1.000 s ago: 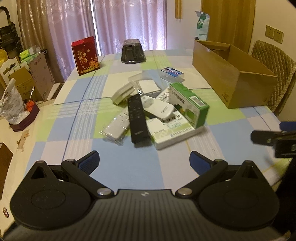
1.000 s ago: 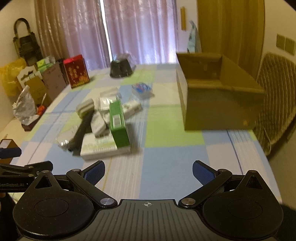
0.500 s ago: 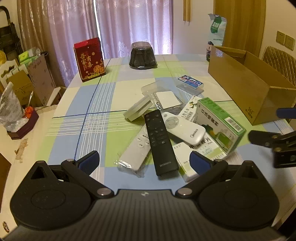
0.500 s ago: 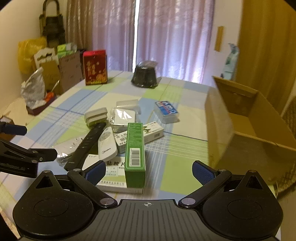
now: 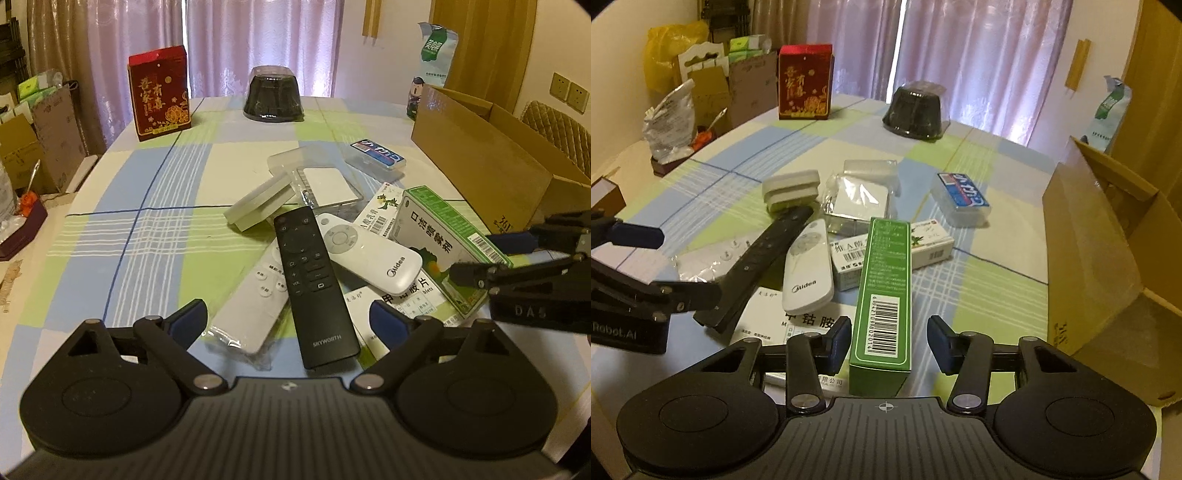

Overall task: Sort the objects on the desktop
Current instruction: 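Grasp the green medicine box with the right tool while the left tool grasps the black remote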

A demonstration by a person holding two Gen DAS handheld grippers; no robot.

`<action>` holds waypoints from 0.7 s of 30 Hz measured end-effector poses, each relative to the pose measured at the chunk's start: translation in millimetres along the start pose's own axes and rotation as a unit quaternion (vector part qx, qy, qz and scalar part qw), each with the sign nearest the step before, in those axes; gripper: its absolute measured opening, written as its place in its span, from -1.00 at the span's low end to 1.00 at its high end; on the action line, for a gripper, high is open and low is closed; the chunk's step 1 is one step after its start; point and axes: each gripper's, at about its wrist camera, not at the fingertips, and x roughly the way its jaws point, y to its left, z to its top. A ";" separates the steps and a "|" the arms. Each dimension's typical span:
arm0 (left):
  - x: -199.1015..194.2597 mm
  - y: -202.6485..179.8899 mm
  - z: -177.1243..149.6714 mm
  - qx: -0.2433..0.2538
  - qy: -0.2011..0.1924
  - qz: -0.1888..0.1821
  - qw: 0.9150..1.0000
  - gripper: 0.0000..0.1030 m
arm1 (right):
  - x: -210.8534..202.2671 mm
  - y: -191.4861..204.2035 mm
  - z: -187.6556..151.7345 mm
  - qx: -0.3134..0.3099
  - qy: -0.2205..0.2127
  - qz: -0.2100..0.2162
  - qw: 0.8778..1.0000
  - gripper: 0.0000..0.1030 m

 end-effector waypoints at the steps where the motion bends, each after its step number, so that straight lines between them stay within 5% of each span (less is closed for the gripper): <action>1: 2.2 1.1 0.7 -0.001 0.001 -0.002 1.000 0.73 | 1.1 -0.2 0.3 0.000 0.001 -0.001 1.000 -0.16; 3: 5.3 2.5 1.9 0.003 0.004 -0.004 1.000 0.64 | 2.8 -1.5 -0.2 0.005 0.004 0.000 1.000 -0.40; 12: 24.2 -5.6 4.8 0.020 0.032 -0.021 0.999 0.35 | -15.2 -19.3 -3.7 0.056 -0.013 -0.013 0.998 -0.43; 21: 45.8 -9.9 14.4 -0.020 0.064 -0.039 0.997 0.17 | -34.1 -34.2 -27.6 0.083 -0.009 -0.032 0.996 -0.43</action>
